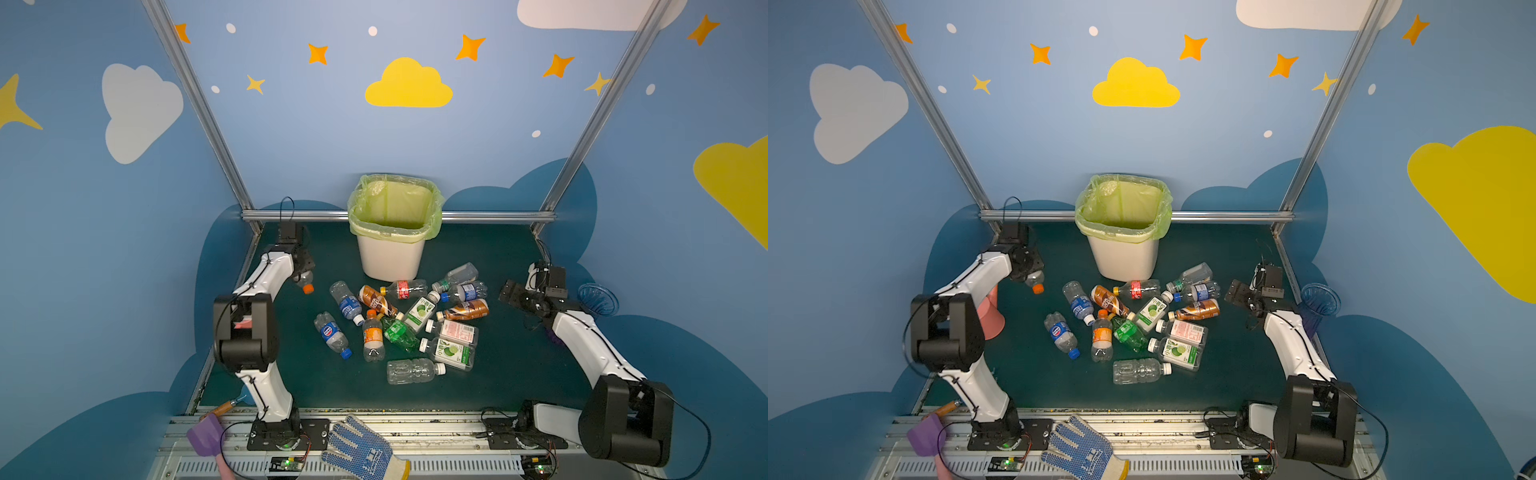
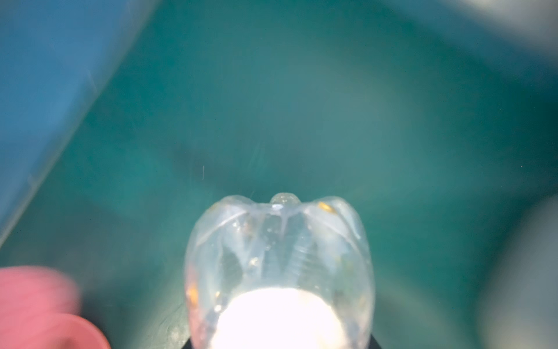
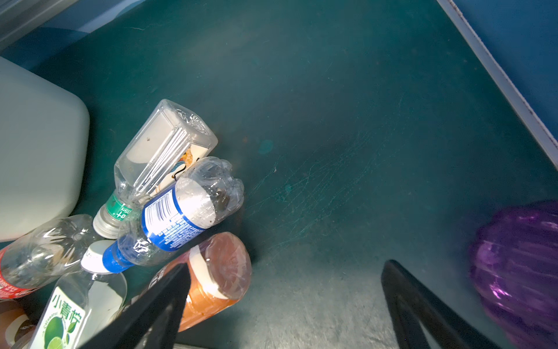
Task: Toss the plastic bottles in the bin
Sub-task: 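Carry the orange-label bottle with the left gripper and drop it into the bin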
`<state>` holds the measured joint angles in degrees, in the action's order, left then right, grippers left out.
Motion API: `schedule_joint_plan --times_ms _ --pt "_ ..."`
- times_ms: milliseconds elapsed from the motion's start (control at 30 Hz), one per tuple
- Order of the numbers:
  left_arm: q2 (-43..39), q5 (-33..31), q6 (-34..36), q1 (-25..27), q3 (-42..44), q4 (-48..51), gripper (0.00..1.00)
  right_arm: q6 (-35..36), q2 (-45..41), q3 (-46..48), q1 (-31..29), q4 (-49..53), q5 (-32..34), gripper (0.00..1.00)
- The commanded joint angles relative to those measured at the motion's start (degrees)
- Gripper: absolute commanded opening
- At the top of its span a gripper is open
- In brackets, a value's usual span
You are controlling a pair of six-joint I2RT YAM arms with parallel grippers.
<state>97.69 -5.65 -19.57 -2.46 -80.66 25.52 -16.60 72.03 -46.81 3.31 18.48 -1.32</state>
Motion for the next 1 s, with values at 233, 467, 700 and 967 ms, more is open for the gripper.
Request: schedule_joint_plan --times_ms 233,467,700,967 --pt "-18.49 10.34 -6.77 -0.93 -14.51 -22.67 0.47 -0.27 -2.13 -2.95 0.64 1.27 -0.66 0.98" --pt "-2.11 11.19 2.71 15.53 -29.56 -7.72 0.57 0.03 -2.65 -3.15 0.69 0.87 -3.2 0.98" --pt "18.81 4.49 8.44 22.75 -76.46 22.31 0.9 0.34 -3.52 -4.97 0.87 2.97 -3.14 0.98" --pt "1.96 6.2 10.54 24.56 -50.71 -5.76 1.0 -1.42 -4.54 -4.25 0.85 3.15 -3.13 0.98"
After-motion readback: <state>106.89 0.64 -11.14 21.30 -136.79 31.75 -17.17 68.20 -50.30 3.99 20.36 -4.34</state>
